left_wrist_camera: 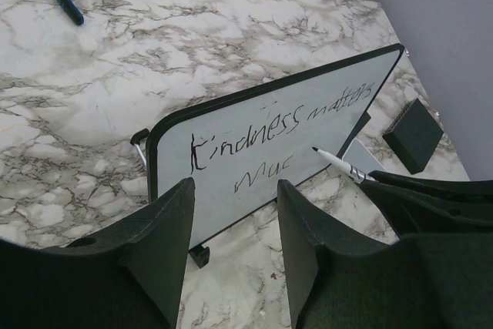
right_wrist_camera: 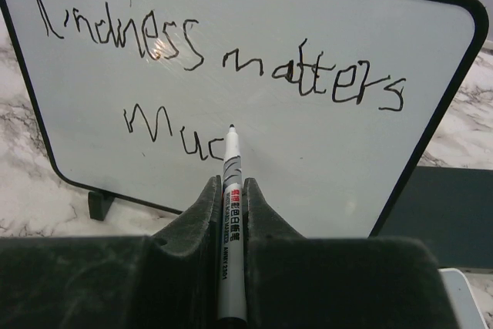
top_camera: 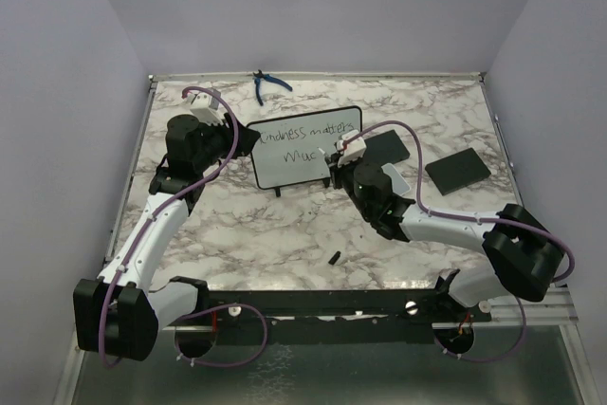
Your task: Write a sentence on the whiteboard
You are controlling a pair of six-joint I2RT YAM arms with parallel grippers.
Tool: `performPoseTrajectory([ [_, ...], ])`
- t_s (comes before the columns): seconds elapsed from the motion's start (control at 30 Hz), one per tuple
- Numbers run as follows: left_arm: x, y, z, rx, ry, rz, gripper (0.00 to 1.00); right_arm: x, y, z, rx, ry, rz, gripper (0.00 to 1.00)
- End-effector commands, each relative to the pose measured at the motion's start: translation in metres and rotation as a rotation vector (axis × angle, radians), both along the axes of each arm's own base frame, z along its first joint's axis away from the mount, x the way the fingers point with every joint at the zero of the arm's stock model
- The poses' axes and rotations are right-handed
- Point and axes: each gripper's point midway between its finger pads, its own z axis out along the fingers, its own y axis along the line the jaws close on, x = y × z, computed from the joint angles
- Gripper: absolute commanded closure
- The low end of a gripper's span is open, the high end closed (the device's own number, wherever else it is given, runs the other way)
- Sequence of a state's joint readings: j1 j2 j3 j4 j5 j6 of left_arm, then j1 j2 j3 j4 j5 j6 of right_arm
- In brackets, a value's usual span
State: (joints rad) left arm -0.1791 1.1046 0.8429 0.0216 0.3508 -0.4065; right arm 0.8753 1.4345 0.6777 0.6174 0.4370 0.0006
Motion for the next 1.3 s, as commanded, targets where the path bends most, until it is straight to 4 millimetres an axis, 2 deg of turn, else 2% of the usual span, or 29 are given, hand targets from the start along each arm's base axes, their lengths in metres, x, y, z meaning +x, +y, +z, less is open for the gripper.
performPoseTrajectory([
  [0.0, -0.004, -0.003, 0.009, -0.003, -0.038, -0.022, 0.51, 0.012, 0.005, 0.019, 0.018, -0.053, -0.018, 0.99],
  [0.17, -0.004, -0.003, 0.009, -0.002, -0.040, -0.022, 0.51, 0.017, 0.006, 0.019, 0.009, -0.057, -0.037, 0.99],
  [0.5, -0.003, -0.003, 0.009, -0.002, -0.038, -0.024, 0.51, 0.019, 0.002, -0.003, -0.011, -0.015, -0.061, 0.99],
  [0.9, -0.004, -0.003, 0.009, -0.002, -0.038, -0.024, 0.51, 0.008, -0.005, -0.037, -0.023, 0.077, -0.060, 0.99],
  [1.27, -0.004, -0.003, 0.008, -0.004, -0.036, -0.024, 0.51, 0.000, -0.010, -0.057, -0.024, 0.131, -0.060, 0.99],
])
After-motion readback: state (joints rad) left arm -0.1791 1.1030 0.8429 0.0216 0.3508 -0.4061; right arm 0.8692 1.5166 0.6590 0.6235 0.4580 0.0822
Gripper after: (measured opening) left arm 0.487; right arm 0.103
